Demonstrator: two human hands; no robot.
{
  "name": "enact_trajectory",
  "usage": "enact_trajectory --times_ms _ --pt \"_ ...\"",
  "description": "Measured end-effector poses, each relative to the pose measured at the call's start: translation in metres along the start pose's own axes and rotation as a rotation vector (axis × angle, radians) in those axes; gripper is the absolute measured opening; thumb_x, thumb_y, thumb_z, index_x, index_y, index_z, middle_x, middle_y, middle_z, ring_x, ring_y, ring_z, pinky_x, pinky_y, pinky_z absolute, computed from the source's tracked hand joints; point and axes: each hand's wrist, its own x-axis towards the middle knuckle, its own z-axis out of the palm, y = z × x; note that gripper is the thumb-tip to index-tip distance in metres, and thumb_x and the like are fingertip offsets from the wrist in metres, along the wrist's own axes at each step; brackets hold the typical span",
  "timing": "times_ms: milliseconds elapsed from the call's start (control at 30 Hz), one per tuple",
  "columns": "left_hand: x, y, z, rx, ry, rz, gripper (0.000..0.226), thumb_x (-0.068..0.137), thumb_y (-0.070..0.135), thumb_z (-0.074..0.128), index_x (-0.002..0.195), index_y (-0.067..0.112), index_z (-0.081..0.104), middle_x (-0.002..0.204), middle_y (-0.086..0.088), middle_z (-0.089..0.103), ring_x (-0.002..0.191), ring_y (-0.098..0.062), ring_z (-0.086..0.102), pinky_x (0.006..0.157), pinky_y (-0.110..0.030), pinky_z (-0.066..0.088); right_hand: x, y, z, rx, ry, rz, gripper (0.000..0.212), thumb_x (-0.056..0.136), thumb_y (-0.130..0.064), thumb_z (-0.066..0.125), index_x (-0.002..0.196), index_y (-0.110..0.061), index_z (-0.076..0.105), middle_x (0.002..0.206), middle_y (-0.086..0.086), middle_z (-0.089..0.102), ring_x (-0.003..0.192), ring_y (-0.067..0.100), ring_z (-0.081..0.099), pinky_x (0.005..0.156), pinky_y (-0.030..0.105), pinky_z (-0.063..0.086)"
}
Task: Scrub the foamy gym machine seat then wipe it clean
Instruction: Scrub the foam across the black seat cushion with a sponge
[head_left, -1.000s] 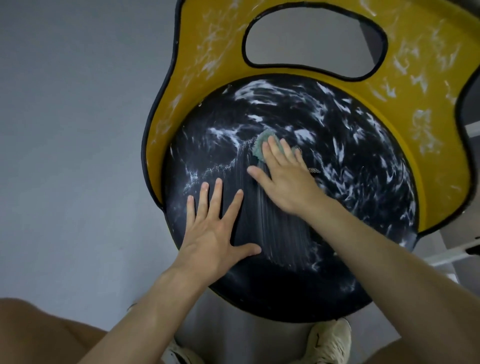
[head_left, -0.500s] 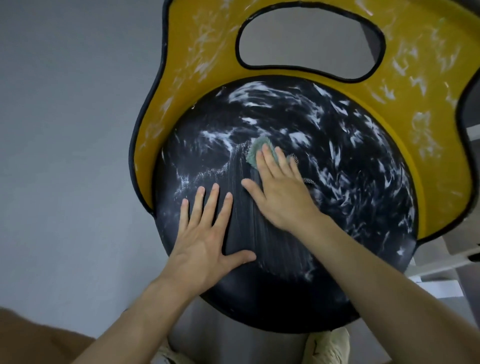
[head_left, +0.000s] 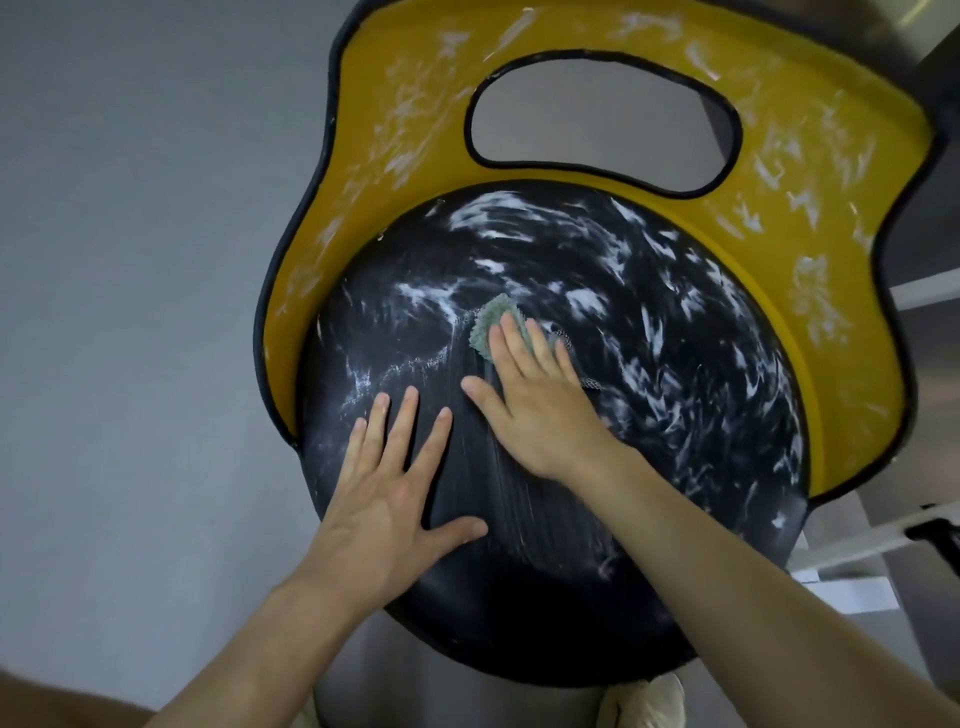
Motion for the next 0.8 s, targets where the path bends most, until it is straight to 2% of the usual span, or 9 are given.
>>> enact_trajectory --times_ms 100,233,267,367,433,533,633,700,800 --pt "0.001 0.000 -0.001 -0.016 -0.005 -0.007 0.109 0.071 0.093 0.013 0.158 0.034 -0.016 0.161 -0.001 -0.038 0.144 -0.020 -0.042 0.122 -0.042 -0.020 -0.076 -0.002 0.024 -0.021 0.008 -0.087 0.081 0.100 -0.072 0.003 0.161 -0.020 -0.013 0.166 -0.006 -0.024 0.151 0.013 -0.029 0.126 0.043 -0.008" --pt "0.001 -0.002 0.001 -0.011 -0.006 0.010 0.108 0.072 0.092 0.016 0.158 0.035 -0.014 0.162 -0.002 -0.035 0.145 -0.022 -0.040 0.122 -0.042 -0.020 -0.166 0.008 0.055 -0.083 -0.061 -0.120 0.091 0.098 -0.078 0.027 0.160 -0.011 0.024 0.169 0.001 0.015 0.156 0.024 0.016 0.117 0.045 0.018" --pt "0.000 -0.003 0.002 -0.003 -0.004 0.013 0.107 0.073 0.092 0.018 0.159 0.035 -0.012 0.163 -0.003 -0.033 0.146 -0.022 -0.038 0.121 -0.042 -0.020 -0.162 0.011 0.053 -0.095 -0.068 -0.122 0.094 0.096 -0.080 0.028 0.161 -0.012 0.024 0.170 0.000 0.015 0.156 0.024 0.016 0.117 0.045 0.017" --pt "-0.001 -0.003 0.003 0.044 0.006 -0.005 0.105 0.075 0.093 0.021 0.160 0.038 -0.007 0.165 -0.002 -0.027 0.148 -0.026 -0.035 0.121 -0.050 -0.019 -0.111 0.015 0.038 -0.076 -0.021 -0.133 0.111 0.085 -0.093 0.023 0.161 -0.019 -0.010 0.167 -0.006 -0.021 0.154 0.015 -0.023 0.124 0.043 -0.008" --pt "-0.001 -0.003 0.001 0.063 0.007 -0.030 0.102 0.076 0.094 0.022 0.158 0.043 -0.010 0.165 0.000 -0.028 0.147 -0.027 -0.036 0.120 -0.055 -0.019 -0.062 0.017 0.018 -0.095 -0.021 -0.110 0.124 0.074 -0.100 0.025 0.157 -0.023 -0.025 0.160 -0.009 -0.037 0.145 0.011 -0.039 0.123 0.044 -0.018" --pt "-0.001 -0.006 -0.002 0.059 -0.033 -0.031 0.102 0.074 0.095 0.022 0.156 0.047 -0.015 0.162 0.002 -0.035 0.144 -0.026 -0.041 0.119 -0.055 -0.021 -0.030 0.013 0.001 -0.059 -0.082 -0.064 0.130 0.068 -0.103 0.027 0.156 -0.025 -0.027 0.159 -0.010 -0.040 0.143 0.010 -0.042 0.124 0.045 -0.017" --pt "-0.001 -0.007 -0.005 0.068 -0.073 -0.032 0.104 0.068 0.096 0.015 0.152 0.048 -0.023 0.157 0.003 -0.044 0.141 -0.025 -0.046 0.118 -0.053 -0.024 -0.068 0.009 0.010 -0.033 -0.062 -0.089 0.133 0.066 -0.104 0.030 0.156 -0.023 -0.027 0.161 -0.008 -0.038 0.144 0.012 -0.041 0.124 0.044 -0.017" --pt "0.001 -0.007 -0.006 0.066 -0.099 -0.039 0.107 0.064 0.097 0.014 0.150 0.048 -0.027 0.154 0.004 -0.048 0.139 -0.025 -0.048 0.117 -0.053 -0.024 -0.113 0.009 0.027 -0.003 -0.073 -0.117 0.133 0.067 -0.104 0.031 0.157 -0.022 -0.022 0.164 -0.007 -0.032 0.149 0.015 -0.033 0.124 0.043 -0.015" --pt "0.003 -0.007 -0.006 0.099 -0.135 -0.042 0.109 0.060 0.097 0.011 0.147 0.049 -0.033 0.152 0.003 -0.051 0.138 -0.026 -0.050 0.117 -0.055 -0.023 -0.163 0.016 0.050 -0.101 -0.209 -0.138 0.136 0.065 -0.105 0.031 0.160 -0.008 0.021 0.170 0.006 0.013 0.156 0.031 0.014 0.118 0.050 0.013"
